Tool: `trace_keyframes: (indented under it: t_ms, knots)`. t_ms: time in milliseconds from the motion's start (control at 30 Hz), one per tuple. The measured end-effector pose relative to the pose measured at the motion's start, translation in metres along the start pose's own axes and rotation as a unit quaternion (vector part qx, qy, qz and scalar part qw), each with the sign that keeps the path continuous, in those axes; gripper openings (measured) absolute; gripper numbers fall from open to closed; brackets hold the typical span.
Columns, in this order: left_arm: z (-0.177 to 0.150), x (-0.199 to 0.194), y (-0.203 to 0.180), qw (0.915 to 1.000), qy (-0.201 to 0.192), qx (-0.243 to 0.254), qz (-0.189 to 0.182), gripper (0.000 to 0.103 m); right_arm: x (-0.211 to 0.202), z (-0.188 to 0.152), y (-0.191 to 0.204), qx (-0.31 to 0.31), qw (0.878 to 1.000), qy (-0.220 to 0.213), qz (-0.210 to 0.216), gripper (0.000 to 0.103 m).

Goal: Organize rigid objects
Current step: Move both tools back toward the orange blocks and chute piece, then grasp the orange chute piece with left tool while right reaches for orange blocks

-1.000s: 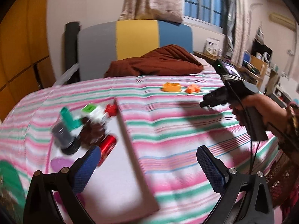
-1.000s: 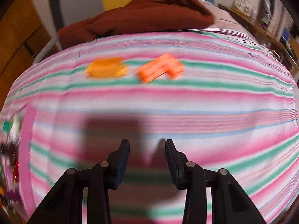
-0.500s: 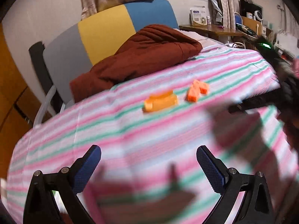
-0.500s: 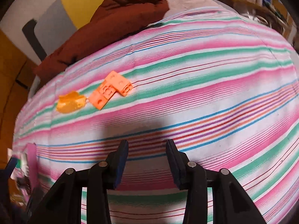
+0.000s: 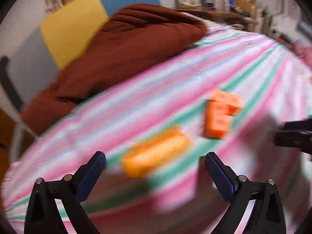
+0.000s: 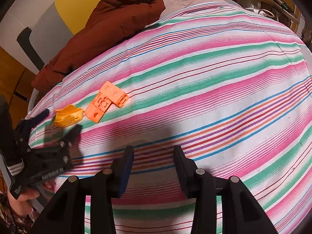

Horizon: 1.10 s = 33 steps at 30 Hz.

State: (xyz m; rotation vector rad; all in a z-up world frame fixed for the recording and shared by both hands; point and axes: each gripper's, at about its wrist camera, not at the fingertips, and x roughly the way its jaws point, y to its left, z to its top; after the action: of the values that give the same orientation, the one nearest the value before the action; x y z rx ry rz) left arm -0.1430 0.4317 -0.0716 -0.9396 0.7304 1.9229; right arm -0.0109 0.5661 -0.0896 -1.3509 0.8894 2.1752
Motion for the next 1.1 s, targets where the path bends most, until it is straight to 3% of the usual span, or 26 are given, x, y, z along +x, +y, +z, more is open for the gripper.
trace_keyframes:
  t_ms: [100,167,267,333,433,500,533,733,1100]
  knots:
    - [-0.010,-0.010,-0.014,0.9946,0.007,0.004,-0.103,0.100,0.000,0.000,0.000,0.002,1.000,0.001,0.000,0.042]
    - [-0.017,-0.020,-0.026,0.9913,0.000,0.026,-0.129,0.100,0.000,-0.001,0.001,0.005,1.000,0.001,0.000,0.042]
    - [-0.019,-0.029,-0.034,0.9954,-0.026,0.035,-0.085,0.100,-0.001,-0.002,-0.001,0.011,1.000,0.000,0.003,0.042]
    - [-0.013,-0.027,-0.031,0.9982,-0.042,0.005,-0.044,0.100,-0.003,-0.004,-0.003,0.018,1.000,0.000,0.007,0.042]
    - [-0.007,-0.016,-0.027,0.9977,-0.039,-0.045,-0.033,0.093,-0.003,-0.004,-0.006,0.025,1.000,-0.001,0.014,0.042]
    - [-0.007,-0.011,-0.026,0.9959,-0.033,-0.072,-0.043,0.073,0.001,-0.002,-0.004,0.023,1.000,-0.001,0.014,0.042]
    - [-0.007,-0.008,-0.027,0.9956,-0.030,-0.081,-0.037,0.071,0.001,-0.002,-0.004,0.022,1.000,-0.001,0.013,0.042]
    - [-0.012,-0.013,-0.023,0.9946,-0.048,-0.092,-0.009,0.027,0.000,-0.005,-0.003,0.016,1.000,-0.003,0.010,0.042]
    - [-0.051,-0.030,-0.024,0.9940,-0.068,-0.084,0.015,0.027,0.005,0.000,0.002,-0.001,1.000,-0.012,0.000,0.042]
